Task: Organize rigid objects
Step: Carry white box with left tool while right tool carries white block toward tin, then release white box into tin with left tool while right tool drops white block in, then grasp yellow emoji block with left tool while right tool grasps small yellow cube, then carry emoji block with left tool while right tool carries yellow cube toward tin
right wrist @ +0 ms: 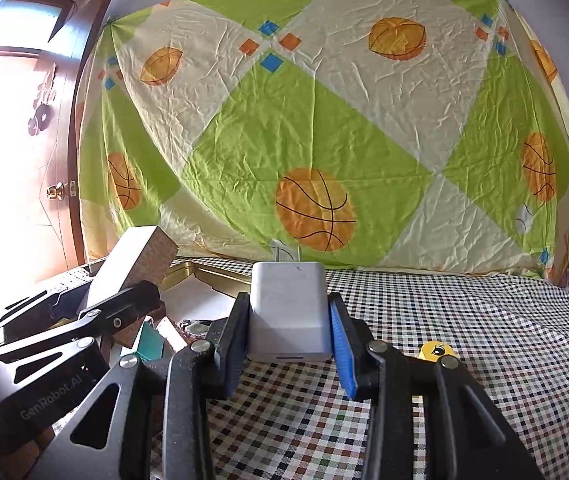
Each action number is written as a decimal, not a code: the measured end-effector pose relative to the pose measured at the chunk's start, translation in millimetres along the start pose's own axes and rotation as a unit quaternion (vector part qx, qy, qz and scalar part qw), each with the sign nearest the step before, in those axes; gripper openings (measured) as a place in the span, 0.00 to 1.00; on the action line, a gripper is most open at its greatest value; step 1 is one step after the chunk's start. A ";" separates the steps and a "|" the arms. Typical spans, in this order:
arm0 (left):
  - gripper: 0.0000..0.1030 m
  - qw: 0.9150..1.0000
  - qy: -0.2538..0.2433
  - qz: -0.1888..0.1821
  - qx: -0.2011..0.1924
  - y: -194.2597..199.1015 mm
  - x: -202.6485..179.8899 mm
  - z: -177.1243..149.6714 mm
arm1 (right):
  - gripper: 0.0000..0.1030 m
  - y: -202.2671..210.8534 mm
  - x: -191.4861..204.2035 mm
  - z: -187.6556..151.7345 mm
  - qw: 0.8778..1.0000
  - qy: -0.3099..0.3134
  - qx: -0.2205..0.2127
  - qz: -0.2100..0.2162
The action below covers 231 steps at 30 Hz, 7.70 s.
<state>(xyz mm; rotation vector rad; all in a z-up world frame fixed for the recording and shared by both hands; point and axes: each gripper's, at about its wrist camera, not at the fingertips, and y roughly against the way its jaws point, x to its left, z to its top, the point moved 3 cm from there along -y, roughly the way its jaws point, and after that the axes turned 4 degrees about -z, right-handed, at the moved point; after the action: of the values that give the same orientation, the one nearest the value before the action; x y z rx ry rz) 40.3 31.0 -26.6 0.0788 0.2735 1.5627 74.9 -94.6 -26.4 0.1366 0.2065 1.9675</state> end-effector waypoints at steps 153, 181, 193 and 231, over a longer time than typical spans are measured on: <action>0.41 0.938 -0.049 -0.104 0.328 -215.6 -176.4 -49.0 | 0.31 -71.5 -245.6 -20.8 0.960 -0.098 0.176 -0.196; 0.41 0.979 -0.036 -0.046 0.197 -150.1 -108.1 -17.8 | 0.30 -48.8 -180.3 -4.1 0.987 -0.056 0.086 -0.121; 0.41 0.987 -0.040 -0.043 0.147 -119.6 -93.3 -10.5 | 0.30 -31.3 -158.6 -0.8 0.990 -0.030 0.047 -0.126; 0.41 0.996 -0.047 -0.035 0.061 -58.9 -71.3 -3.7 | 0.31 -7.3 -104.5 -4.4 0.992 -0.030 0.025 -0.121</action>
<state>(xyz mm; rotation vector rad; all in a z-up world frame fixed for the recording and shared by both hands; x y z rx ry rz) 98.0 -41.0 -34.5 0.2347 0.2949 1.4684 121.8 -188.2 -32.3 0.1929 0.2227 1.7157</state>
